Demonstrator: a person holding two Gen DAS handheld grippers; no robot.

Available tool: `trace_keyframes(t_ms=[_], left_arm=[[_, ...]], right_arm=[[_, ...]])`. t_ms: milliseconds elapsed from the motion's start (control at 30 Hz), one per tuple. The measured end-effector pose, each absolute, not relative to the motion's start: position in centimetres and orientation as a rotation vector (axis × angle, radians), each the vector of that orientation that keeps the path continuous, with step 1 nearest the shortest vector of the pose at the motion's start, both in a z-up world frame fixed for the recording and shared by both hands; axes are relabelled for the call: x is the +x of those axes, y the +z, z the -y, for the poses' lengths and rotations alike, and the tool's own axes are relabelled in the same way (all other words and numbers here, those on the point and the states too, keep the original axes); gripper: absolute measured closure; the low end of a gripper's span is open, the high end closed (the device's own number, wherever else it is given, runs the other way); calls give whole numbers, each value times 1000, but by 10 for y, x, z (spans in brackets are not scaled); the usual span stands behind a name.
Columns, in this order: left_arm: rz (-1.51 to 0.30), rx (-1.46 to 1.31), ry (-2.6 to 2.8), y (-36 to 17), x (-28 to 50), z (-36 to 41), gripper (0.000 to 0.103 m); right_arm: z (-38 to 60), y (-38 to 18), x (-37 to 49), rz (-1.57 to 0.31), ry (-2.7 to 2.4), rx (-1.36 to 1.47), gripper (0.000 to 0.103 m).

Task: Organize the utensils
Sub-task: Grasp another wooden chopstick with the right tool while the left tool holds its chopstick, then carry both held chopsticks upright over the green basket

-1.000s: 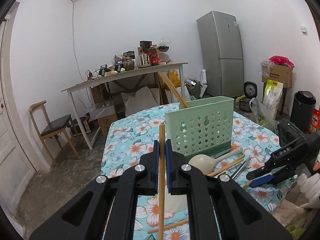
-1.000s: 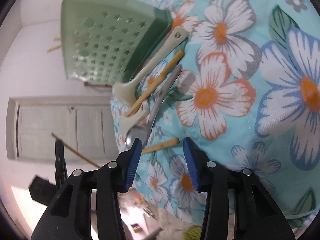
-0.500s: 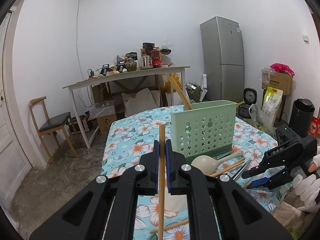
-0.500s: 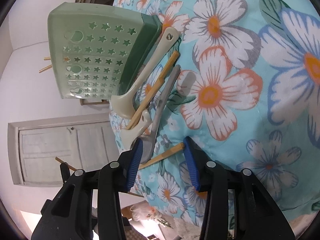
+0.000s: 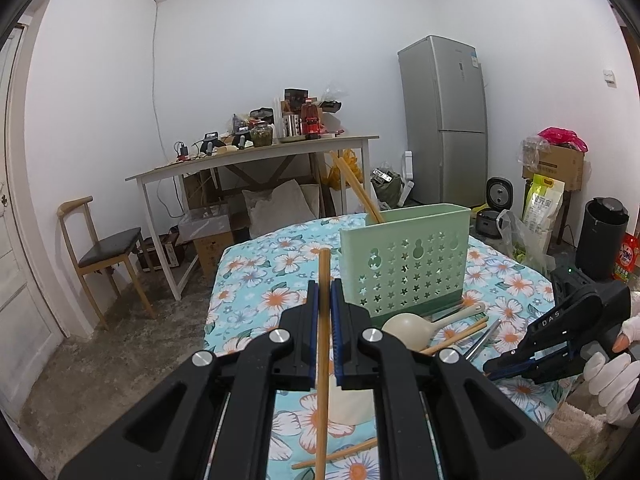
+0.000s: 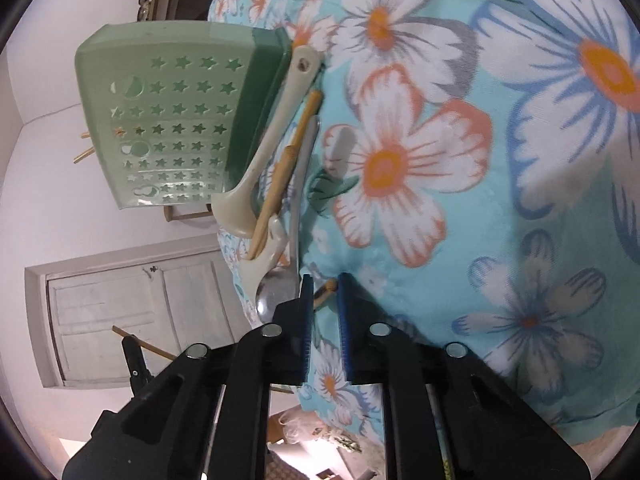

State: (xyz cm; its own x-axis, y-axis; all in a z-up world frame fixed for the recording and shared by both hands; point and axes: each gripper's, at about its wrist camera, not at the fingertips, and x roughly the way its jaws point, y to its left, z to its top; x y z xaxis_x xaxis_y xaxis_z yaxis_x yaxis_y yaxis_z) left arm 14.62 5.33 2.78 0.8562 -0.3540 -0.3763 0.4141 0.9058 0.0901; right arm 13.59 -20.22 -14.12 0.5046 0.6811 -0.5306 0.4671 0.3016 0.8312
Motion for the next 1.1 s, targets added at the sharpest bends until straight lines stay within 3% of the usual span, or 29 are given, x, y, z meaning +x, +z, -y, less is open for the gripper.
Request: trace_keyframes(t_ms=[233, 700, 1100], left_arm=[[-358, 158, -398, 34, 144, -55, 97], [-333, 16, -444, 65, 145, -59, 98], [-205, -38, -545, 120, 158, -30, 98]], right_arm=[[212, -123, 133, -1045, 254, 1281, 96], [226, 1, 129, -708, 342, 785, 98], [233, 62, 123, -562, 421, 587, 99]])
